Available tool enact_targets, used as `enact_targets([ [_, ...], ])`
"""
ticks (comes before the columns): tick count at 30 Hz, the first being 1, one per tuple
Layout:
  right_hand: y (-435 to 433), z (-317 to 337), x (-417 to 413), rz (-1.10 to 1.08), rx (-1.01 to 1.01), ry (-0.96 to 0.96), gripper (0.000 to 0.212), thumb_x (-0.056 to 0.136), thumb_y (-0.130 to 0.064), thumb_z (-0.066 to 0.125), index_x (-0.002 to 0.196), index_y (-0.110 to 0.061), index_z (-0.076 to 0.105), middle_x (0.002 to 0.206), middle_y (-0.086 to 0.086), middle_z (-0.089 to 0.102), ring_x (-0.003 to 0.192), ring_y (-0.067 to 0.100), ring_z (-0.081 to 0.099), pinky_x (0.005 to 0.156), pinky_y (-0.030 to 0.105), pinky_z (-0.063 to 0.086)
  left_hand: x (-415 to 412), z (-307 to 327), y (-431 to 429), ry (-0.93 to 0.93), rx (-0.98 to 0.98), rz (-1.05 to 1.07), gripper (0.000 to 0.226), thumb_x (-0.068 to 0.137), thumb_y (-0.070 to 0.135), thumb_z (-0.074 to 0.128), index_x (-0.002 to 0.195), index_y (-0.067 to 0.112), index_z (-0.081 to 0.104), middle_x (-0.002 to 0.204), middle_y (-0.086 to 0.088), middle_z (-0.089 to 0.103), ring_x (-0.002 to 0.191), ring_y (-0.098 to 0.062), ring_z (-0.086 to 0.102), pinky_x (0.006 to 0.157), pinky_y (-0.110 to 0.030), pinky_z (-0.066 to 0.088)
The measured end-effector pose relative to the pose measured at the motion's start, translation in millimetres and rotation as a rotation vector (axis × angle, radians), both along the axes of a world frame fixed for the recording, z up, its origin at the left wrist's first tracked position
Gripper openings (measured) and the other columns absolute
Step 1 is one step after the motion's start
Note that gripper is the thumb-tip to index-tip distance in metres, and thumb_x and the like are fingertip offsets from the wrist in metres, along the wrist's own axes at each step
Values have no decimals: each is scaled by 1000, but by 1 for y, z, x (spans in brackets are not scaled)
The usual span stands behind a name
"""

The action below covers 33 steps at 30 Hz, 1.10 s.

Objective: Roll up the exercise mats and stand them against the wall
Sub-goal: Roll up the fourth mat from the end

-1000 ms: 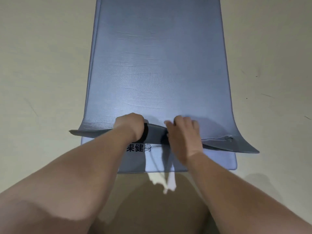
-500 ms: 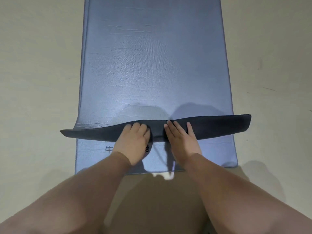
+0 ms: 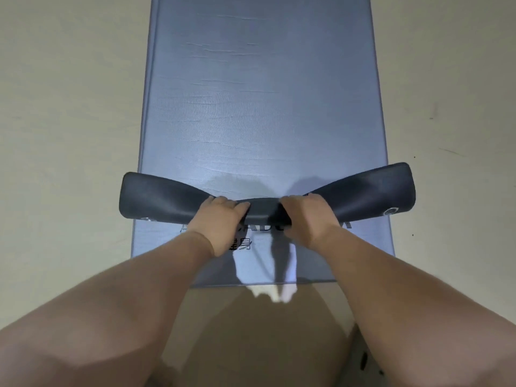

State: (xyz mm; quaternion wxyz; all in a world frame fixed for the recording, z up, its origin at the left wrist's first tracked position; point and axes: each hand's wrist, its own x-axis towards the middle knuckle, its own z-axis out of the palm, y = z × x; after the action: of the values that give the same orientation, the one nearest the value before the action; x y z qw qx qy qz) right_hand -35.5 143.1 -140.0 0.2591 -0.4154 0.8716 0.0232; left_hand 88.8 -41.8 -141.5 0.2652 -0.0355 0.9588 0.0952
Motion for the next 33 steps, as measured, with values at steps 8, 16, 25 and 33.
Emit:
enact_targets([
  [8, -18, 26, -12, -192, 57, -193, 20, 93, -35, 52, 92, -19, 64, 85, 2, 66, 82, 26, 61, 73, 38, 51, -26, 27, -37, -227, 429, 157, 22, 98, 19, 59, 101, 39, 50, 89, 16, 56, 86, -14, 54, 71, -29, 36],
  [16, 6, 22, 10, -20, 3, -139, 28, 95, -50, 51, 96, -22, 52, 77, -2, 62, 70, 27, 60, 62, 36, 46, -43, 22, -49, -399, 613, 264, 22, 94, 7, 64, 95, 29, 69, 104, 0, 73, 104, -24, 65, 97, -39, 47],
  [25, -26, 8, -40, -144, 116, -193, 40, 100, -63, 48, 117, -29, 62, 115, 2, 64, 110, 28, 57, 90, 42, 43, -57, 6, -37, -28, 100, 263, 30, 92, 22, 62, 120, 28, 57, 119, -4, 60, 109, -30, 55, 89, -40, 43],
  [33, -46, -6, -28, -273, 48, 145, 38, 98, -57, 59, 128, -33, 56, 123, 2, 56, 116, 28, 48, 99, 44, 35, -2, -20, 14, 238, -206, -15, 71, 69, 23, 78, 135, 6, 57, 124, -17, 59, 110, -40, 54, 93, -52, 38],
])
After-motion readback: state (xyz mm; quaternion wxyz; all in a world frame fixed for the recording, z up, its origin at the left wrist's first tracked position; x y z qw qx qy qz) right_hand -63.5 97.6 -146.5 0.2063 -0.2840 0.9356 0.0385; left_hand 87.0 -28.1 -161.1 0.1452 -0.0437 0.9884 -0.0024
